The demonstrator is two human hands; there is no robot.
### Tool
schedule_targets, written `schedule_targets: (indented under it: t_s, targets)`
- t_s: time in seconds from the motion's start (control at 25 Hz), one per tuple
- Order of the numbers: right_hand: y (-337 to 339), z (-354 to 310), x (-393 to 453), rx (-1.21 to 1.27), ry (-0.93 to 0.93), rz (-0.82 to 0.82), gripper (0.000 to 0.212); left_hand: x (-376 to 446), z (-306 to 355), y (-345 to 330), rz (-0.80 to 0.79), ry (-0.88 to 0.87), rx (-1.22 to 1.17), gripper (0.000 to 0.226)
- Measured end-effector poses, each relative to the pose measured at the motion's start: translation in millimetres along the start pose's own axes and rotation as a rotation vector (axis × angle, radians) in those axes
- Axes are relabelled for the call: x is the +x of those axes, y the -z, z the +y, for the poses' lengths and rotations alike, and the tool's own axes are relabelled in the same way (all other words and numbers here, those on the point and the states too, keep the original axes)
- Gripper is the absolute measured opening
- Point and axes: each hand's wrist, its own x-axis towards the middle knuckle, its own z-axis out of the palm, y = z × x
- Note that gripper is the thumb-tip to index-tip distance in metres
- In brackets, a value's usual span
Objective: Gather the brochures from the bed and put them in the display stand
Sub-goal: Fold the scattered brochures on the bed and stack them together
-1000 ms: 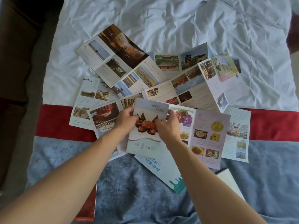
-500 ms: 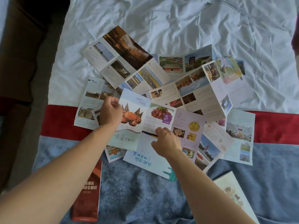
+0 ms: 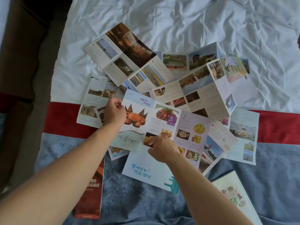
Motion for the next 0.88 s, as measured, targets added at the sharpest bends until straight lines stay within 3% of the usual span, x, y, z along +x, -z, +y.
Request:
schedule_targets:
  t_s: [0.16,0.4,0.52,0.6,0.68,0.8,0.88]
  targets:
    - [14.2,-1.0,5.7,0.209,-0.085,0.403,0.051,-1.6,1.6,0.1,-0.046,0.032,-0.095,0.022]
    - [39.3,-22.8,7.9,0.707,-0.12,0.302,0.096,6.2,26.7,13.4,0.01,0.242,-0.495,0.024]
    - [49.4,-41.9,8.2,1.091,-0.079,0.28,0.089,2.7,32.2,5.3,-0.068,0.165,-0.394,0.021]
    - [53.0,-48.1,8.6,1.214,-0.038,0.301,0.059,-2.2,33.1,-3.5,-0.064,0.077,-0.306,0.02]
    - [53.8,-46.8,8.7,1.257,-0.018,0.32,0.039,-5.7,34.0,-8.6,-0.041,0.01,-0.23,0.02]
    - [54.4,-35.3,12.8,1.249,-0.16,0.378,0.046,-5.6,31.8,-7.3,-0.056,-0.038,-0.194,0.024]
    - [54.8,-26.1,17.3,1.178,-0.231,0.401,0.038,-5.7,27.4,-5.2,-0.077,-0.047,-0.161,0.024]
